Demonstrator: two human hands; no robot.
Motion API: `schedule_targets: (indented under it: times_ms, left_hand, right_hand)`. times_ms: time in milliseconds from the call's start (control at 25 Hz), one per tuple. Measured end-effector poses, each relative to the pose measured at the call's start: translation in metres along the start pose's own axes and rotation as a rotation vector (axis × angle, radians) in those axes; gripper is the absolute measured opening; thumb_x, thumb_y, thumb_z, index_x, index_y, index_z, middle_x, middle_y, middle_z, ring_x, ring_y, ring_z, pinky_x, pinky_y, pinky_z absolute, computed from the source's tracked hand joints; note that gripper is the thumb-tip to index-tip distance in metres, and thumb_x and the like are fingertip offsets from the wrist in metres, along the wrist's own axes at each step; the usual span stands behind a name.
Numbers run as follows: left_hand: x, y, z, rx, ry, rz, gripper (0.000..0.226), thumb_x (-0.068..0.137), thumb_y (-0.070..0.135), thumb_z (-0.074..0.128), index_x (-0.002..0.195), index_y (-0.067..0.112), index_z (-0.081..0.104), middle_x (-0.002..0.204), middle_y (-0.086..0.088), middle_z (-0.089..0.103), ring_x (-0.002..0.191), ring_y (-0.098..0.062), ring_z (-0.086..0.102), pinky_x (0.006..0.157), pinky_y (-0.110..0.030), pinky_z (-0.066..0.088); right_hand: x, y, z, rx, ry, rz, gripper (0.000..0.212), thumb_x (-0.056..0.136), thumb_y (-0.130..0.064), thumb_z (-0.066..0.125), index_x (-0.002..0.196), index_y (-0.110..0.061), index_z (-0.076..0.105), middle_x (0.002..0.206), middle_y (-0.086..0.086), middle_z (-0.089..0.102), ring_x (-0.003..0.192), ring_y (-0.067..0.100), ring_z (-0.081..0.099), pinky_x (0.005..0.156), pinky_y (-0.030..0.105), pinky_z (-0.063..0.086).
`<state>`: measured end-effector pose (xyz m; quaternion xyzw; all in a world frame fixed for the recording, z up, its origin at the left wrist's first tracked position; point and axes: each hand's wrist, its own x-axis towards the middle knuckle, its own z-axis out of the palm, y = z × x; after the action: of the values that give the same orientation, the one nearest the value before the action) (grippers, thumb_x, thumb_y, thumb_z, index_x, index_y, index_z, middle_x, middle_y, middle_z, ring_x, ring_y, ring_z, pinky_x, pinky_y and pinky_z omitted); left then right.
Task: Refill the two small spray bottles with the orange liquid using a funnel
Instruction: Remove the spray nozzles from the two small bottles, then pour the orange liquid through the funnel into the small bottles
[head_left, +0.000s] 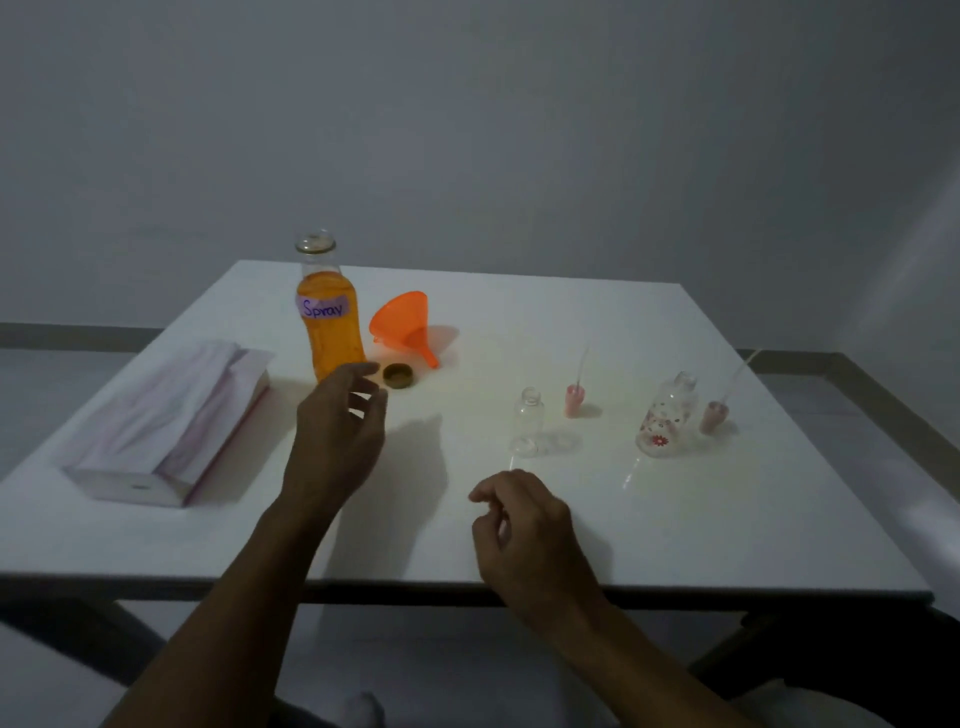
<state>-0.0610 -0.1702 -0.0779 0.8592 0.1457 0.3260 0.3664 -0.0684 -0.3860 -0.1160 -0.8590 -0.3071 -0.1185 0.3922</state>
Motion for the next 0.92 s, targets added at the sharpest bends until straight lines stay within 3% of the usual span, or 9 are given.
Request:
schedule_targets:
  times_ms: [80,200,320,400,520,680,920]
  left_hand:
    - [0.012,-0.010,-0.002,-0.055,0.142,-0.133,0.038,0.092,0.023,0.060,0.128,0.019,0.050,0.115,-0.003,0.062,0.088,-0.005,0.057,0.070,-0.019,0.045]
    - [0.032,-0.021,-0.002,-0.162,0.262,-0.323,0.057,0.088,0.029,0.066,0.137,0.020,0.040,0.134,-0.006,0.050,0.110,-0.015,0.054,0.083,-0.032,0.052]
    - [0.054,-0.030,0.001,-0.143,0.279,-0.314,0.077,0.081,0.037,0.073,0.143,0.021,0.031,0.146,-0.005,0.037,0.127,-0.021,0.045,0.097,-0.041,0.049]
    - [0.068,-0.038,0.002,-0.130,0.259,-0.296,0.085,0.078,0.044,0.074,0.145,0.023,0.027,0.150,-0.004,0.035,0.132,-0.022,0.041,0.102,-0.042,0.045]
    - [0.083,-0.054,0.003,-0.162,0.198,-0.305,0.090,0.073,0.051,0.076,0.145,0.027,0.027,0.149,-0.001,0.039,0.132,-0.020,0.043,0.099,-0.036,0.043]
    - [0.091,-0.064,0.002,-0.227,0.146,-0.291,0.084,0.072,0.048,0.079,0.141,0.026,0.037,0.143,0.001,0.048,0.126,-0.016,0.050,0.095,-0.031,0.045]
    - [0.098,-0.071,0.002,-0.180,0.102,-0.258,0.074,0.075,0.048,0.077,0.136,0.023,0.046,0.133,0.002,0.057,0.113,-0.013,0.056,0.083,-0.020,0.047]
  right_hand:
    - [0.019,-0.010,0.012,0.057,-0.025,0.005,0.025,0.089,-0.005,0.053,0.106,-0.017,0.066,0.104,-0.002,0.066,0.095,0.003,0.058,0.083,0.013,0.051]
    - [0.069,-0.024,0.033,0.111,-0.046,0.093,0.031,0.090,-0.001,0.054,0.116,-0.017,0.063,0.117,0.000,0.066,0.106,0.008,0.059,0.092,0.021,0.053]
    - [0.132,-0.032,0.052,0.137,-0.035,0.257,0.037,0.091,-0.011,0.058,0.127,-0.019,0.053,0.128,0.002,0.060,0.117,0.017,0.057,0.096,0.030,0.053]
    - [0.170,-0.033,0.061,0.157,-0.029,0.356,0.053,0.090,-0.020,0.064,0.139,-0.021,0.042,0.139,0.004,0.052,0.126,0.022,0.052,0.098,0.033,0.047]
    - [0.220,-0.029,0.076,0.143,-0.079,0.490,0.081,0.085,-0.034,0.072,0.151,-0.016,0.027,0.151,0.009,0.039,0.137,0.028,0.041,0.101,0.037,0.043]
    - [0.268,-0.022,0.093,0.161,-0.155,0.633,0.106,0.072,-0.043,0.083,0.151,-0.013,0.020,0.151,0.012,0.038,0.138,0.032,0.040,0.100,0.039,0.044]
    - [0.285,-0.019,0.101,0.199,-0.202,0.704,0.102,0.069,-0.044,0.086,0.147,-0.015,0.026,0.149,0.010,0.040,0.136,0.031,0.042,0.099,0.039,0.046]
